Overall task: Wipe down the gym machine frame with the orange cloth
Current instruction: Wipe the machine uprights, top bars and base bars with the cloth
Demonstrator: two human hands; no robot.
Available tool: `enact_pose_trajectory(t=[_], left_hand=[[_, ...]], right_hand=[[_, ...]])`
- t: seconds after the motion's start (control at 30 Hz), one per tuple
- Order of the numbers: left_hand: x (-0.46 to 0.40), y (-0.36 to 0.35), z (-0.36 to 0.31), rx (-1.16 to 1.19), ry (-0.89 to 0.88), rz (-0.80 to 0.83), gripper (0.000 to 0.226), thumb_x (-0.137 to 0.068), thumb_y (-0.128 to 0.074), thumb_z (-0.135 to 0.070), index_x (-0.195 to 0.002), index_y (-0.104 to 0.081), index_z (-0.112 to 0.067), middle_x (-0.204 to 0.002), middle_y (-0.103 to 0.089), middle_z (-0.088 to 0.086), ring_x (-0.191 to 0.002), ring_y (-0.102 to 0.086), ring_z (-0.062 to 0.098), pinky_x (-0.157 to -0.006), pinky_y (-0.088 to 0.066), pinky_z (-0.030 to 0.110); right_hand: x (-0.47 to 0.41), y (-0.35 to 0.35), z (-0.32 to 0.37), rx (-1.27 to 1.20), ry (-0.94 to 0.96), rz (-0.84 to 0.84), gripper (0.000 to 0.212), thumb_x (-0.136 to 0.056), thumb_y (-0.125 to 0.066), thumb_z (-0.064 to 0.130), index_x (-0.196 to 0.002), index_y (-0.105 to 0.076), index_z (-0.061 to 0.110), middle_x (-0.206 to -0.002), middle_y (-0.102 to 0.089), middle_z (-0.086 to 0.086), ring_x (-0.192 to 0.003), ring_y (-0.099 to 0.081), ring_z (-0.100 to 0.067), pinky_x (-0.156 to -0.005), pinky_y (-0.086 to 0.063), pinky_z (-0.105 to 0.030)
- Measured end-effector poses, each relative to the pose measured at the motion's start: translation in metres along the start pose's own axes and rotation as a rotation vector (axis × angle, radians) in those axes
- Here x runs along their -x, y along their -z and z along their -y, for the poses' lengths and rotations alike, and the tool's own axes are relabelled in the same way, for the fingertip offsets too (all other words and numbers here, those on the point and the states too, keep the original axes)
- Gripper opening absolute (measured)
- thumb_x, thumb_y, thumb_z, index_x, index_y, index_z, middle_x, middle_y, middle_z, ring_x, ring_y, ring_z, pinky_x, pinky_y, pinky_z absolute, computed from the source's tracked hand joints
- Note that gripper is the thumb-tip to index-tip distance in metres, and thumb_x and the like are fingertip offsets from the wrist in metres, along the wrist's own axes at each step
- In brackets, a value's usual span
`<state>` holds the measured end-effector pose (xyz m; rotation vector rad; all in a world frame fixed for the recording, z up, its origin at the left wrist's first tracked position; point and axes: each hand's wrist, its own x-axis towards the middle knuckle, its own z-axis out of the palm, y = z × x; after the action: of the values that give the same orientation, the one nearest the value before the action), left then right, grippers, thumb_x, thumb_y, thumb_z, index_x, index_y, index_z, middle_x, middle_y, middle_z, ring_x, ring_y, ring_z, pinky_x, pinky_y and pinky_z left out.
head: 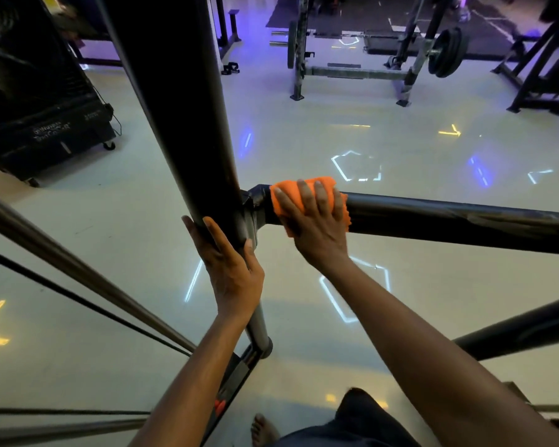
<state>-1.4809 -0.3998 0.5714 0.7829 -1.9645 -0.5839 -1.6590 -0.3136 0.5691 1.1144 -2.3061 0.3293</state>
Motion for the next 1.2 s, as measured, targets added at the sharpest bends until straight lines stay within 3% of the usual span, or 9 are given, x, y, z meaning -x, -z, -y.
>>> enact_pose_trajectory(t=[0.13,0.2,0.3,0.4,0.5,0.63,0.83,1.07,1.2], left_hand=[[0.025,-0.008,-0.017,-0.061,0.110,0.041,0.105,-0.100,-0.068,-0.010,-0.170,0.010,-0.010,-0.174,0.023,0.026,-0.166,0.012,0.036,-0.134,-0.001,0.036],[0.037,-0.015,-0.026,-0.105,0.100,0.066,0.099,-0.099,-0.069,-0.013,-0.172,-0.001,-0.009,-0.173,0.023,0.028,-0.165,0.010,0.041,-0.134,-0.003,0.052],[0.043,-0.020,-0.036,-0.141,0.045,0.062,0.086,-0.098,-0.068,-0.013,-0.170,-0.021,-0.009,-0.174,0.016,0.029,-0.165,0.008,0.042,-0.134,-0.005,0.058],[0.037,-0.025,-0.047,-0.117,-0.183,0.071,0.075,-0.100,-0.065,-0.008,-0.166,-0.030,-0.003,-0.176,-0.005,0.027,-0.166,-0.005,0.038,-0.134,-0.012,0.053],[0.007,-0.042,-0.051,-0.042,-0.385,0.255,0.065,-0.102,-0.062,-0.004,-0.162,-0.038,-0.002,-0.173,-0.026,0.019,-0.163,-0.024,0.034,-0.132,-0.023,0.050],[-0.049,-0.082,-0.035,-0.176,-0.279,0.413,0.054,-0.107,-0.051,-0.026,-0.158,-0.047,-0.008,-0.165,-0.044,0.011,-0.157,-0.036,0.032,-0.131,-0.021,0.055],[-0.070,-0.089,-0.028,-0.295,-0.314,0.499,0.056,-0.104,-0.047,-0.040,-0.156,-0.049,-0.021,-0.159,-0.052,0.001,-0.156,-0.035,0.032,-0.131,-0.016,0.055],[-0.069,-0.092,-0.035,-0.293,-0.274,0.506,0.051,-0.108,-0.042,-0.044,-0.156,-0.051,-0.026,-0.155,-0.052,0.001,-0.154,-0.035,0.032,-0.132,-0.011,0.054],[-0.071,-0.091,-0.038,-0.302,-0.306,0.531,0.048,-0.111,-0.036,-0.039,-0.155,-0.051,-0.027,-0.154,-0.052,0.003,-0.152,-0.035,0.033,-0.131,-0.013,0.056]], right_hand=[[0.035,0.017,-0.057,0.028,-0.050,-0.038,0.061,-0.111,-0.054,0.037,-0.169,-0.034,0.042,-0.171,-0.039,-0.005,-0.160,-0.033,-0.038,-0.126,-0.021,-0.062],[0.034,0.023,-0.064,-0.063,-0.044,-0.057,0.055,-0.112,-0.055,0.030,-0.166,-0.044,0.033,-0.167,-0.046,-0.007,-0.155,-0.040,-0.039,-0.124,-0.026,-0.059],[0.024,0.038,-0.066,-0.241,-0.057,-0.078,0.046,-0.113,-0.051,0.028,-0.157,-0.055,0.015,-0.156,-0.057,-0.015,-0.146,-0.049,-0.040,-0.120,-0.039,-0.059],[0.026,0.053,-0.074,-0.240,-0.062,-0.102,0.046,-0.113,-0.052,0.028,-0.155,-0.057,0.013,-0.154,-0.058,-0.016,-0.146,-0.050,-0.040,-0.120,-0.040,-0.059],[0.030,0.053,-0.077,-0.094,-0.082,-0.046,0.050,-0.115,-0.043,0.040,-0.161,-0.051,0.022,-0.165,-0.048,-0.014,-0.157,-0.038,-0.040,-0.130,-0.020,-0.063],[0.022,0.033,-0.072,-0.073,-0.055,0.070,0.057,-0.117,-0.034,0.048,-0.171,-0.031,0.030,-0.176,-0.029,-0.012,-0.165,-0.018,-0.041,-0.132,-0.004,-0.068],[0.010,0.024,-0.068,-0.110,-0.060,0.089,0.054,-0.116,-0.034,0.049,-0.166,-0.039,0.029,-0.163,-0.045,-0.012,-0.147,-0.041,-0.043,-0.128,-0.018,-0.062],[0.057,0.032,-0.109,-0.053,-0.069,-0.007,0.057,-0.116,-0.041,0.046,-0.171,-0.030,0.034,-0.176,-0.032,-0.005,-0.165,-0.024,-0.038,-0.131,-0.013,-0.067],[0.027,0.019,-0.068,-0.101,-0.163,0.029,0.053,-0.115,-0.045,0.046,-0.165,-0.043,0.032,-0.172,-0.039,-0.004,-0.162,-0.027,-0.040,-0.131,-0.010,-0.066]])
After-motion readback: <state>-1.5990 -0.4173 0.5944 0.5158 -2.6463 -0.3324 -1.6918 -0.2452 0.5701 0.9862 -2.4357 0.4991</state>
